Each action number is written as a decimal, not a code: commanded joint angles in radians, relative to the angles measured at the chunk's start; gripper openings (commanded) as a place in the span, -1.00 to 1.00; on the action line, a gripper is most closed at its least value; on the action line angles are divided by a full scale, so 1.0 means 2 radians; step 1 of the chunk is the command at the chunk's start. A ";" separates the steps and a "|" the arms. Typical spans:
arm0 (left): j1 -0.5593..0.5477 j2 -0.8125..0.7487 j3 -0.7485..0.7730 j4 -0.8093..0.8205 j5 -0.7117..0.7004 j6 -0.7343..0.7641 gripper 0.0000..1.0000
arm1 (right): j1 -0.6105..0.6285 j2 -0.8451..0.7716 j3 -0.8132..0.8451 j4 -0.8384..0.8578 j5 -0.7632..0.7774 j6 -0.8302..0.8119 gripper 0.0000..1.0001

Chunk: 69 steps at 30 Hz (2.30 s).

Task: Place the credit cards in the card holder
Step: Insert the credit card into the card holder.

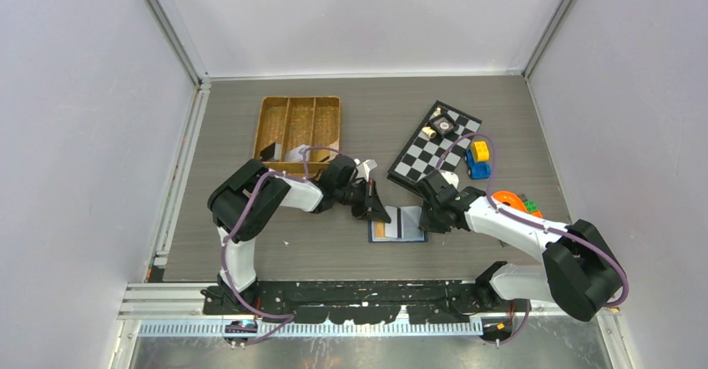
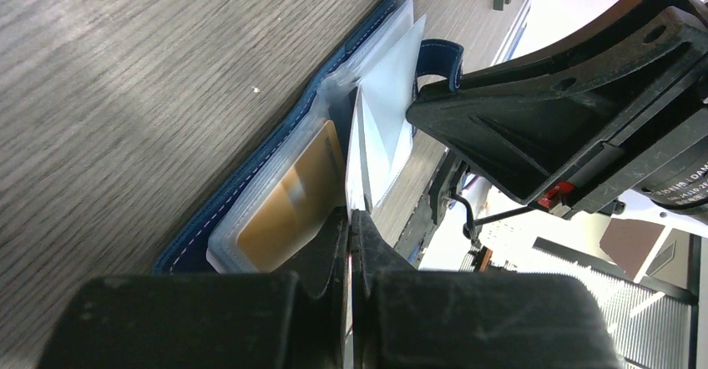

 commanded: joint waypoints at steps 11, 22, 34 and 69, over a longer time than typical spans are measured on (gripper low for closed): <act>-0.011 0.010 -0.012 0.032 -0.012 -0.031 -1.00 | 0.001 0.020 -0.015 -0.003 -0.011 0.010 -0.27; -0.021 0.017 -0.015 0.038 -0.028 -0.047 -1.00 | 0.002 0.018 -0.024 0.019 -0.030 0.016 -0.20; -0.037 0.032 -0.008 0.052 -0.049 -0.060 -1.00 | 0.002 0.008 -0.031 0.028 -0.040 0.023 -0.22; -0.062 -0.059 0.093 -0.225 -0.131 0.066 -0.20 | 0.001 0.028 -0.035 0.030 -0.024 0.028 -0.32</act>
